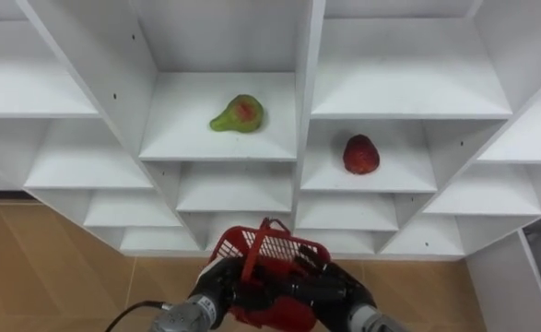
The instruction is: Collect fruits from the closet
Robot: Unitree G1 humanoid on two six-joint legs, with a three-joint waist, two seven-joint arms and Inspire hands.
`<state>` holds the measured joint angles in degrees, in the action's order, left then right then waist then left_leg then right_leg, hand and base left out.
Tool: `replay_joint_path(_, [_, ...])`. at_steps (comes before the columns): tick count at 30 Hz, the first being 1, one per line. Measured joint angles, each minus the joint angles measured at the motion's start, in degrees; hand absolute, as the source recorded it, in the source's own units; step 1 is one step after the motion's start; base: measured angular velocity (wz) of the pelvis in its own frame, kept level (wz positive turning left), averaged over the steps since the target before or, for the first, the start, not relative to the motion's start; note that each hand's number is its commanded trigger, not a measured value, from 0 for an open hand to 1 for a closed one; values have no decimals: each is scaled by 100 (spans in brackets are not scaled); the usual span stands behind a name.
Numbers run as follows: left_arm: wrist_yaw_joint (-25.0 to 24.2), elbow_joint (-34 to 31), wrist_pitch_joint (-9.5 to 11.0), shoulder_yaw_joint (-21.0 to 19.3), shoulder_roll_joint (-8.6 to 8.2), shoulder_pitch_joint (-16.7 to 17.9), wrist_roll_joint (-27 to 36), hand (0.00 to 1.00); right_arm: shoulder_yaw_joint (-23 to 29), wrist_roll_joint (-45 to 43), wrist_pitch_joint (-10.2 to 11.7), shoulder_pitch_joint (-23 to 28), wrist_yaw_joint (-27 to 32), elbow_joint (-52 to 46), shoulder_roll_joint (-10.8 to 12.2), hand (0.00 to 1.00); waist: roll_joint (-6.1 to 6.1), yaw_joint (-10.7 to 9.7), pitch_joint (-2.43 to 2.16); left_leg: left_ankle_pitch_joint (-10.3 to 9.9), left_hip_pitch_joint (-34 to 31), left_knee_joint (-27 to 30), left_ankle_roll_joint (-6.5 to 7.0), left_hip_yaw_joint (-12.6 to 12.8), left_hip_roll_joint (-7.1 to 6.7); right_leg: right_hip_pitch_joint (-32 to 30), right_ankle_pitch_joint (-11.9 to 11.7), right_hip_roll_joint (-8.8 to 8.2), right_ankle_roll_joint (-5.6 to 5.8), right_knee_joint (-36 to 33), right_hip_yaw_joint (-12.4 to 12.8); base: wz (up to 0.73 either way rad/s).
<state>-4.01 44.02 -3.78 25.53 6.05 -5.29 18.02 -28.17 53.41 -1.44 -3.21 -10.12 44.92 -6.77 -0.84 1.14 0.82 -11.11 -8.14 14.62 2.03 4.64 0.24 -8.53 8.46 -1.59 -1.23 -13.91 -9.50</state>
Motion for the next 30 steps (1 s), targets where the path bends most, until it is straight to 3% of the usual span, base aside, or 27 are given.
replay_joint_path(7, [-2, 105, 0, -88, 10, 41, -180, 100, 19, -753, 11, 14, -14, -309, -49, 0, -19, -8, -5, 6, 120, -109, -4, -1, 1, 91, -6, 9, -4, 21, -35, 0])
replay_joint_path(16, [-2, 113, 12, -332, 87, 291, -207, 100, 74, -2575, 27, 90, -119, -1124, -238, 0, 13, 59, -16, 11, 208, -132, -9, -3, 0, 158, -6, 18, -4, 39, -46, 0])
replay_joint_path(20, [6, 74, 51, -538, 156, 399, -262, 100, 67, -3393, 43, 176, -188, -1644, -298, 0, 128, 104, -41, 11, 305, -132, -9, -31, 10, 260, -3, 0, -1, 37, -42, 0])
replay_joint_path(23, [1, 7, 65, -567, 216, 433, -256, 100, 33, -3906, 46, 210, -271, -2412, -435, 0, 213, 92, -32, 12, 321, -121, -6, -46, -1, 317, -1, 3, 2, 37, -40, 2])
replay_joint_path(25, [-9, 9, 163, -610, 225, 449, -259, 100, 39, -4188, 69, 208, -302, -2679, -433, 0, 294, 93, -18, 11, 384, -148, -6, -80, -8, 413, 19, 9, 9, 43, -26, 10])
replay_joint_path(28, [-10, 10, 306, -674, 259, 482, -327, 100, 69, -4608, 81, 209, -345, -3011, -443, 0, 442, 106, -47, 15, 395, -132, -12, -137, -5, 495, 9, 35, 11, 140, -43, 11])
replay_joint_path(30, [-15, 13, 343, -770, 263, 566, -441, 100, 77, -4957, 80, 211, -378, -3266, -506, 0, 522, 134, -27, 14, 483, -120, -12, -186, -13, 605, 10, 28, 12, 171, -99, 12])
